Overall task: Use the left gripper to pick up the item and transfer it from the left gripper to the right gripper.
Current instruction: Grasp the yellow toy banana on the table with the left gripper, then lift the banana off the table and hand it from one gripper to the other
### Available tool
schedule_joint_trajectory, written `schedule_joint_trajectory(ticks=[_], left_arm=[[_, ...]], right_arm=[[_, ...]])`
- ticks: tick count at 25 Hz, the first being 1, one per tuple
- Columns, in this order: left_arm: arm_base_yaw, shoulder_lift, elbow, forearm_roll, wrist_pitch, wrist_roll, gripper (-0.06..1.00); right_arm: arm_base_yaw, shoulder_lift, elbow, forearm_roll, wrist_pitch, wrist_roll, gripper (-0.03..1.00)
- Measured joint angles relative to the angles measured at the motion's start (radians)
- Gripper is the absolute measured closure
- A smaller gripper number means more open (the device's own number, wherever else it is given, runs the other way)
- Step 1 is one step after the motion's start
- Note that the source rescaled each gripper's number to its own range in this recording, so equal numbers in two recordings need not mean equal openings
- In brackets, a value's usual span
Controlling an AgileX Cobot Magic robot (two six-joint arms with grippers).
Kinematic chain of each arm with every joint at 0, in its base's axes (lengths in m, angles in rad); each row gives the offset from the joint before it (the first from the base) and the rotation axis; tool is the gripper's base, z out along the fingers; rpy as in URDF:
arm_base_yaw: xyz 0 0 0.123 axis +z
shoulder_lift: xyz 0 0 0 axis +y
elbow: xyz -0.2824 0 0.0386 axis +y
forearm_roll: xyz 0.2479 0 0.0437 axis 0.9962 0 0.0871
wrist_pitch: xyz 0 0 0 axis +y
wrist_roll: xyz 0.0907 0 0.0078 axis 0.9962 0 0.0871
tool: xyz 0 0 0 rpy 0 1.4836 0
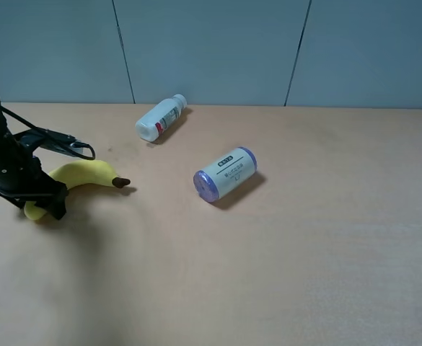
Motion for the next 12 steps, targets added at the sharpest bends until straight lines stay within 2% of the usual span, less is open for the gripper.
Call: schedule_joint_trajectory(ticks=[2,6,12], left_arm=[[0.0,0.0,-0.001,-0.003,-0.006,0.0,0.45],[0.0,0.002,-0.001,-0.002,-0.024,0.002,0.93],[0.0,-0.015,-0.015,0.001,-0.019,0.06,0.94]], right_arm=[[0.0,0.0,0.0,0.0,0.0,0.0,-0.03],[0.0,0.0,0.0,0.0,0.0,0.0,-0.03],[0.0,0.0,0.0,0.0,0.0,0.0,-0.03]])
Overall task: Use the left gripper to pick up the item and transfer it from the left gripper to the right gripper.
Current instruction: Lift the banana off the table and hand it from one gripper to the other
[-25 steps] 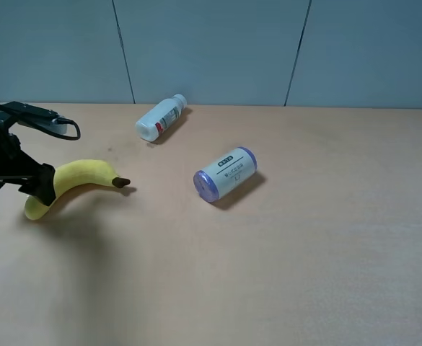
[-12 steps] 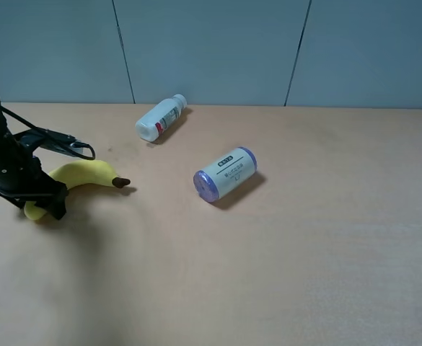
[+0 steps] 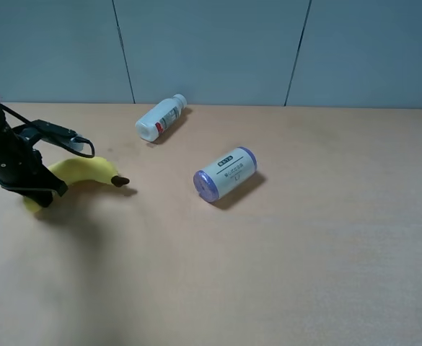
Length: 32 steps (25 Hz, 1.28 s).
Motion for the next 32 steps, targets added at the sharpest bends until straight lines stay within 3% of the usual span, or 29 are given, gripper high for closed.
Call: schedule_joint_trajectory(ticks=[12,19,28,31,32], left_arm=[[-0.024,-0.299,-0.093,0.003,0.229,0.052,0.94],[-0.218,-0.363,-0.1,0.003,0.291,0.104,0.94],[-0.495,-0.363,-0.1,0.003,0.252,0.115,0.94],[-0.563,-0.363,-0.1,0.002,0.229,0.115,0.94],[-0.584,-0.363,-0.1,-0.004,0.224,0.115,0.94]], right_arm=[[0.0,0.0,0.0,0.0,0.0,0.0,-0.03],[0.0,0.0,0.0,0.0,0.0,0.0,-0.03],[0.0,0.0,0.0,0.018,0.0,-0.006,-0.03],[0.0,0.007,0.0,0.072,0.0,-0.042,-0.03],[0.0,0.046,-0.001,0.133,0.0,-0.091,-0.03]])
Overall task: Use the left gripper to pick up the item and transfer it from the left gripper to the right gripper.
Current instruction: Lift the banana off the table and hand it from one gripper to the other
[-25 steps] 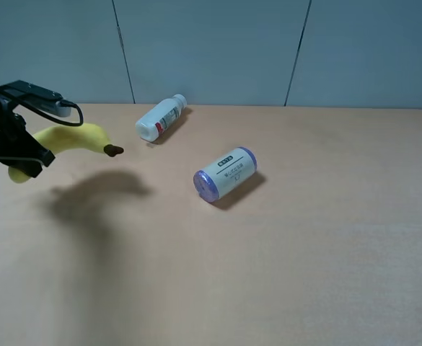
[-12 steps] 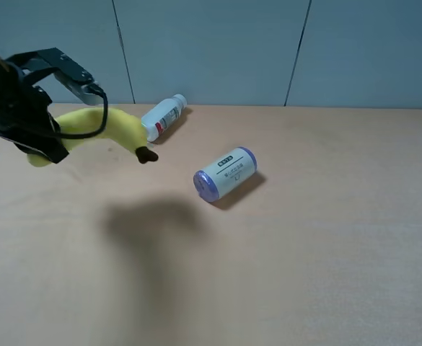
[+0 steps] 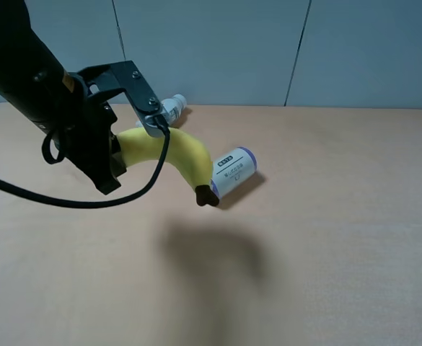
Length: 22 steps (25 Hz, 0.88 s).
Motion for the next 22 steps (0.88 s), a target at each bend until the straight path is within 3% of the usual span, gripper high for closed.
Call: schedule_joint_trajectory(ticks=[5,8,14,15,22], left_arm=[[-0.08,0.0,0.0,-0.067,-0.003,0.0,0.94],[-0.121,0.0,0.0,-0.105,-0.003,0.0,0.94],[-0.156,0.0,0.0,-0.171,-0.003,0.0,0.94],[-0.157,0.0,0.0,-0.174,-0.003,0.0,0.94],[-0.157,0.0,0.0,-0.177,-0.003,0.0,0.94]], right_arm=[[0.018,0.192,-0.053,0.204,-0.011,-0.223,-0.03],[0.069,0.266,-0.086,0.262,-0.045,-0.293,-0.03],[0.312,0.442,-0.185,0.281,-0.078,-0.378,-0.03],[0.415,0.51,-0.224,0.28,-0.078,-0.381,-0.03],[0.723,0.764,-0.33,0.25,-0.096,-0.384,-0.03]])
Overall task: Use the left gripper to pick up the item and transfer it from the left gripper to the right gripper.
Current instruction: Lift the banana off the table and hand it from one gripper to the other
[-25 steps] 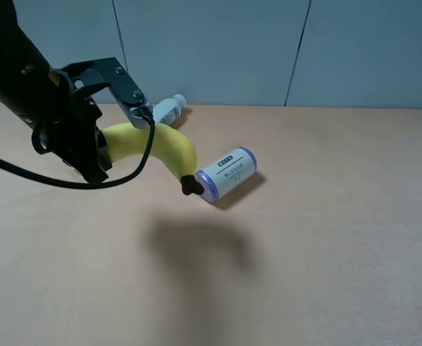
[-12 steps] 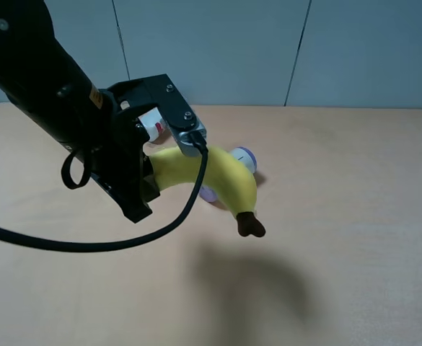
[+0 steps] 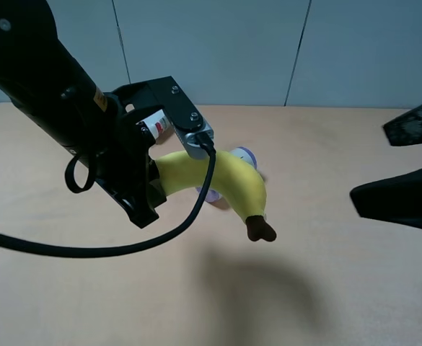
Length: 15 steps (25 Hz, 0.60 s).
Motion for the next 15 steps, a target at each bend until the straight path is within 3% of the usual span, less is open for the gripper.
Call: schedule_joint_trajectory(ticks=[5,15], left_arm=[[0.0,0.0,0.0,0.0,0.0,0.0,0.94],[0.0,0.0,0.0,0.0,-0.002,-0.004,0.94]], right_arm=[[0.117,0.181,-0.04,-0.006,-0.075,0.024,-0.03],[0.188,0.413,-0.04,0.018,-0.2,0.033,-0.03]])
